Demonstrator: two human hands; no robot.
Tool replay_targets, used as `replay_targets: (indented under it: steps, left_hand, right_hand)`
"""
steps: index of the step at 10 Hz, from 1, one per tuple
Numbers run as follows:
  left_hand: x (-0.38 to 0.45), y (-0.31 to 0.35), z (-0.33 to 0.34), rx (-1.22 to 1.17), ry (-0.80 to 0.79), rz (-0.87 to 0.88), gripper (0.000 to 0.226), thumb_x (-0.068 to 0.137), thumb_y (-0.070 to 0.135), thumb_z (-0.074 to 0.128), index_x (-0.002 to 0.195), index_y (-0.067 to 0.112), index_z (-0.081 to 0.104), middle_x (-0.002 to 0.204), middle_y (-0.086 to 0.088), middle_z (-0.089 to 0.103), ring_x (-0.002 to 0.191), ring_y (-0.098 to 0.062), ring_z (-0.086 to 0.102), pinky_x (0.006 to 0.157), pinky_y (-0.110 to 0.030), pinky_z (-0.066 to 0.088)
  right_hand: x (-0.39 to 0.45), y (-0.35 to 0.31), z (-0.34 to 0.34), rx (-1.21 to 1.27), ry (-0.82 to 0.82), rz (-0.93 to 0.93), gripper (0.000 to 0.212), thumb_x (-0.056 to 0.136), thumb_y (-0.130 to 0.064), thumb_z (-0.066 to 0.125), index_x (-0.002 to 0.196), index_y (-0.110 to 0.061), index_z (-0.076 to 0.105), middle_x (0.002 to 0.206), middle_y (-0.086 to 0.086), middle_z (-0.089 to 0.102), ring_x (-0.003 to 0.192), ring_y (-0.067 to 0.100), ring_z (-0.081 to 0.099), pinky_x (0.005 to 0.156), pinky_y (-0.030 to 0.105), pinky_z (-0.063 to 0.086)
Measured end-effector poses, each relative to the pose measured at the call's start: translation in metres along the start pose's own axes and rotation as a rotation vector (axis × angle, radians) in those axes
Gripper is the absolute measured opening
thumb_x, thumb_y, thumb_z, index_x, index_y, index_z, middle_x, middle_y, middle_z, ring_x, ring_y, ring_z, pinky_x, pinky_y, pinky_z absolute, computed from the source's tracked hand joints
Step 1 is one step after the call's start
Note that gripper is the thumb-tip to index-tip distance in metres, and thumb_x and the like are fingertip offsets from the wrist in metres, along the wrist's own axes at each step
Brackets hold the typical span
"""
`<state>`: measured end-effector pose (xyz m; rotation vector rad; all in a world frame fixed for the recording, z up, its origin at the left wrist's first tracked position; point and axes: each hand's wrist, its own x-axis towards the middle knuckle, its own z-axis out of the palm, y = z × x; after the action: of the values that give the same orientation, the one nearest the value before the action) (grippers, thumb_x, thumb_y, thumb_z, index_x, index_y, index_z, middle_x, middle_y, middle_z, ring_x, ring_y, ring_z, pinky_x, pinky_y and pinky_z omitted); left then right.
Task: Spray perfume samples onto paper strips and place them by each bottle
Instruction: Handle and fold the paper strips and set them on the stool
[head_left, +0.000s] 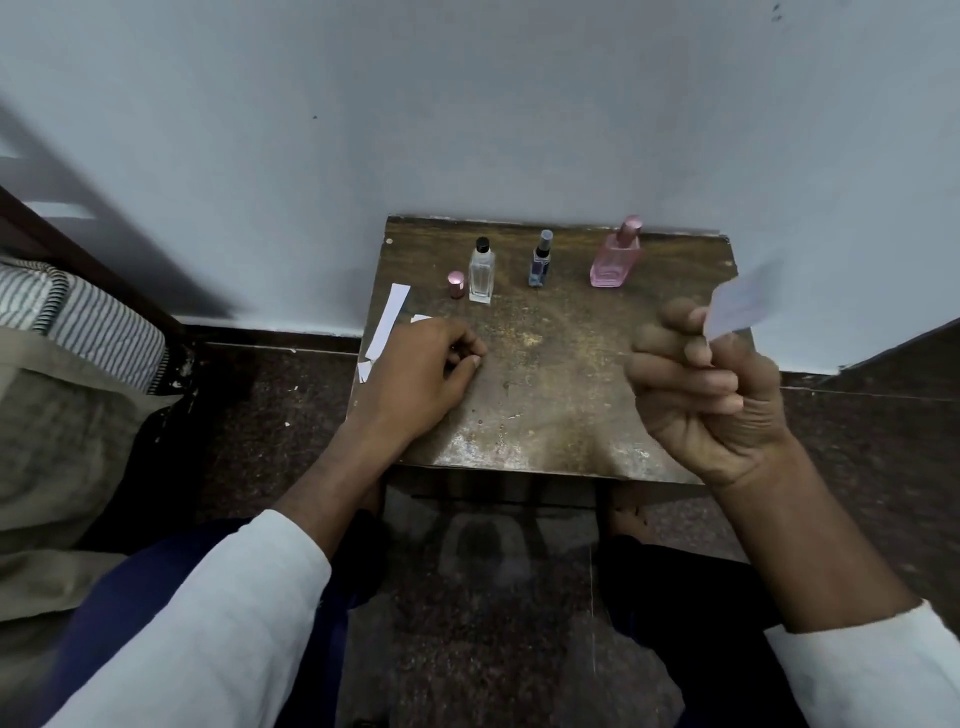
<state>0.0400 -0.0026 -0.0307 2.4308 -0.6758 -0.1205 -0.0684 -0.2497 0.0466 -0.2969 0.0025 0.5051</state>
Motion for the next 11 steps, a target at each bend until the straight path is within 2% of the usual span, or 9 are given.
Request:
replay_targets:
  steps: [1, 2, 3, 4, 5, 6, 8, 9, 11]
  left_hand:
    - [0.001, -0.004, 0.003, 0.001, -0.004, -0.003, 0.011, 0.093, 0.015, 0.075, 0.095, 0.026, 0.075, 0.088, 0.019, 0.067, 0.077, 0.009, 0.057, 0.073, -0.001, 0.039]
    - [0.001, -0.003, 0.001, 0.003, -0.001, -0.001, 0.009, 0.094, 0.015, 0.075, 0.096, 0.024, 0.076, 0.085, 0.022, 0.063, 0.076, 0.009, 0.057, 0.072, 0.000, 0.038]
    - [0.001, -0.003, 0.001, 0.003, 0.005, -0.010, 0.009, 0.093, 0.014, 0.075, 0.099, 0.021, 0.077, 0.079, 0.026, 0.057, 0.074, 0.011, 0.054, 0.071, 0.002, 0.036]
    - [0.002, -0.001, 0.001, -0.014, 0.000, -0.009, 0.009, 0.094, 0.015, 0.076, 0.099, 0.023, 0.077, 0.087, 0.021, 0.065, 0.076, 0.011, 0.056, 0.073, 0.002, 0.037]
    - [0.000, -0.001, 0.002, -0.021, -0.005, 0.003, 0.007, 0.097, 0.018, 0.073, 0.100, 0.023, 0.076, 0.092, 0.016, 0.071, 0.078, 0.004, 0.061, 0.075, -0.006, 0.044]
    - [0.001, 0.002, 0.001, -0.050, 0.017, -0.013, 0.018, 0.108, 0.031, 0.061, 0.109, 0.021, 0.076, 0.100, 0.009, 0.077, 0.087, -0.005, 0.068, 0.083, -0.027, 0.054]
    - [0.000, 0.018, -0.003, -0.301, -0.144, 0.061, 0.029, 0.110, 0.038, 0.056, 0.115, 0.022, 0.080, 0.106, 0.010, 0.080, 0.097, -0.006, 0.072, 0.081, -0.020, 0.054]
    - [-0.002, 0.016, 0.001, -0.306, -0.250, 0.073, 0.019, 0.108, 0.039, 0.060, 0.104, 0.032, 0.077, 0.096, 0.016, 0.077, 0.087, -0.001, 0.069, 0.074, -0.015, 0.049]
    - [-0.002, 0.019, 0.001, -0.403, -0.243, -0.005, 0.043, 0.112, 0.039, 0.050, 0.083, 0.025, 0.078, 0.068, 0.014, 0.067, 0.061, -0.006, 0.056, 0.061, -0.021, 0.036]
  right_hand:
    - [0.007, 0.008, -0.021, -0.852, 0.588, 0.059, 0.006, 0.080, -0.005, 0.083, 0.079, -0.002, 0.077, 0.072, 0.014, 0.072, 0.059, 0.014, 0.060, 0.048, 0.011, 0.048]
    - [0.008, 0.015, -0.028, -1.197, 0.763, 0.080, 0.009, 0.081, -0.008, 0.085, 0.079, -0.004, 0.077, 0.074, 0.015, 0.074, 0.060, 0.016, 0.061, 0.048, 0.014, 0.047]
    - [0.003, 0.003, -0.015, -0.593, 0.436, -0.109, 0.018, 0.074, -0.008, 0.088, 0.083, -0.006, 0.072, 0.072, 0.008, 0.067, 0.055, 0.004, 0.057, 0.044, 0.009, 0.044]
    - [0.005, -0.005, -0.015, -0.344, 0.318, -0.169, 0.023, 0.076, -0.008, 0.088, 0.089, -0.006, 0.069, 0.074, 0.003, 0.063, 0.059, 0.002, 0.054, 0.045, 0.009, 0.046]
    - [0.007, 0.002, -0.032, -1.243, 0.791, -0.022, 0.007, 0.082, -0.005, 0.084, 0.086, -0.007, 0.079, 0.067, 0.014, 0.069, 0.059, 0.012, 0.058, 0.049, 0.015, 0.045]
    - [0.009, 0.008, -0.039, -1.568, 0.870, -0.105, 0.005, 0.085, -0.014, 0.086, 0.082, -0.017, 0.082, 0.073, 0.018, 0.071, 0.061, 0.013, 0.055, 0.056, 0.023, 0.041]
    - [0.015, 0.013, -0.035, -1.476, 0.698, -0.179, 0.003, 0.088, -0.014, 0.084, 0.086, -0.014, 0.082, 0.079, 0.015, 0.075, 0.068, 0.015, 0.061, 0.065, 0.031, 0.047]
    - [0.018, 0.012, -0.040, -1.386, 0.726, -0.227, 0.004, 0.090, -0.011, 0.081, 0.089, -0.007, 0.079, 0.081, 0.021, 0.072, 0.067, 0.013, 0.060, 0.061, 0.024, 0.049]
    - [0.026, 0.009, -0.051, -1.110, 0.791, -0.304, 0.004, 0.096, -0.009, 0.075, 0.096, -0.005, 0.075, 0.073, 0.003, 0.074, 0.064, 0.012, 0.065, 0.056, 0.020, 0.052]
